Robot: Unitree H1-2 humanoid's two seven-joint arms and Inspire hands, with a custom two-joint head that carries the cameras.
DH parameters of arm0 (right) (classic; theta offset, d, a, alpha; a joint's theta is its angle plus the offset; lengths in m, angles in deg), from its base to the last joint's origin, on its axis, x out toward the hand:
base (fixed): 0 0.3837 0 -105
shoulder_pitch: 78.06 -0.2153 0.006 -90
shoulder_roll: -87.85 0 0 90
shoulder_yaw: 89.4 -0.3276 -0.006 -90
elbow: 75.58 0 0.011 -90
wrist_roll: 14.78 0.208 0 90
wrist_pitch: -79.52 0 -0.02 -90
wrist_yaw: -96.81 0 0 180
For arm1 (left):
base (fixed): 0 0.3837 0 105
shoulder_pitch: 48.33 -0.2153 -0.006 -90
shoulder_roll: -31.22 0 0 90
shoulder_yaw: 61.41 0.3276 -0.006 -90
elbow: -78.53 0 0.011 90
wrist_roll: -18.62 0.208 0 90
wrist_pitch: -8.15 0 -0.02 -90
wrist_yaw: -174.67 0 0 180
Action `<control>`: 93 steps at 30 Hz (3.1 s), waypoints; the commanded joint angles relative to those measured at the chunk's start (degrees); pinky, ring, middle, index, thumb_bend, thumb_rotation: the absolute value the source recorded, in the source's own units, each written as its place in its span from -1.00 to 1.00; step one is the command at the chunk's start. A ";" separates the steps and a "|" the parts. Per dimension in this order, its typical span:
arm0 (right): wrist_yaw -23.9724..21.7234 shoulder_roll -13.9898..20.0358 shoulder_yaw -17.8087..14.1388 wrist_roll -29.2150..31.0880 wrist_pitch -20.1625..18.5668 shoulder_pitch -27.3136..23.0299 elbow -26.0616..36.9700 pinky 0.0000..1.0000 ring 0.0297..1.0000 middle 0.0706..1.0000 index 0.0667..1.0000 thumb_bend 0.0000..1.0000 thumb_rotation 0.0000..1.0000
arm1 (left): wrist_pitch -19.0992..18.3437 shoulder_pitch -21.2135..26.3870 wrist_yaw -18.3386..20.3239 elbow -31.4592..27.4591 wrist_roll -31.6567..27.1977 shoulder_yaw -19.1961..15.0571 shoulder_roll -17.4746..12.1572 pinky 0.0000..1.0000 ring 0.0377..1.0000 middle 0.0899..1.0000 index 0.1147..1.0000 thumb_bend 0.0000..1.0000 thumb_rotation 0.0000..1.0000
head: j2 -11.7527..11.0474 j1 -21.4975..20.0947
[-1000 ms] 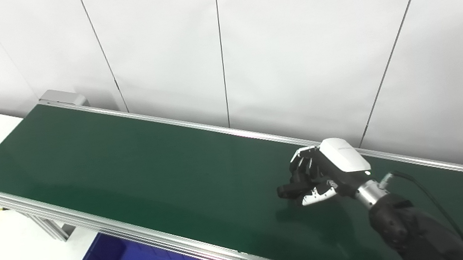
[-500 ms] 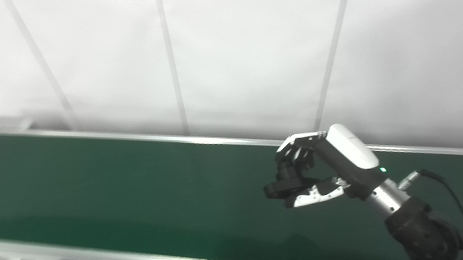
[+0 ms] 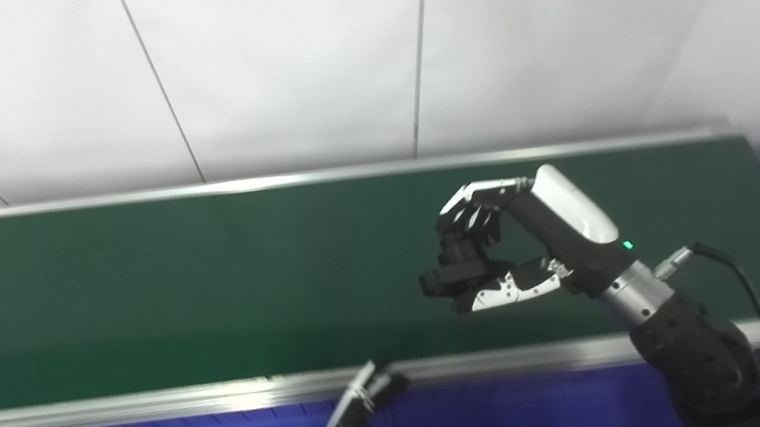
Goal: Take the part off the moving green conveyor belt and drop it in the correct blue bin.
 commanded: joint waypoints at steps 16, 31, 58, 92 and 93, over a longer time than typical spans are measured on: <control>-0.20 0.65 -2.82 -6.14 -4.00 15.00 9.86 -0.41 -0.28 -0.11 0.04 0.02 -1.00 | -9.69 0.58 4.38 -10.50 -5.30 -5.29 -2.88 0.75 0.71 0.59 0.77 0.50 0.95 | 8.61 -4.72; 2.55 -0.20 3.96 -14.89 -0.27 19.22 -1.72 -0.44 -0.29 -0.13 0.03 0.02 -1.00 | -12.45 0.40 4.49 -13.07 -4.77 -5.72 -1.98 0.71 0.70 0.58 0.78 0.53 0.95 | 10.67 -3.54; 2.18 0.79 13.58 -32.33 -5.34 13.29 -16.12 0.39 0.52 0.60 0.38 0.97 -0.11 | -13.26 0.57 4.37 -12.68 -3.05 -5.08 -0.79 0.72 0.70 0.57 0.77 0.53 0.94 | 10.22 -1.13; -1.29 -2.47 4.52 -6.81 -5.69 24.97 9.85 0.36 0.46 0.48 0.47 0.76 0.86 | -11.21 -0.38 4.06 -11.03 -1.19 -4.27 0.08 0.71 0.68 0.59 0.78 0.48 0.95 | 6.89 4.34; 0.08 -3.86 4.28 -4.88 -4.39 25.79 9.83 0.38 0.49 0.50 0.49 0.78 0.93 | -10.79 -0.36 4.00 -10.55 -0.95 -4.37 -0.05 0.71 0.68 0.59 0.78 0.48 0.95 | 6.19 4.47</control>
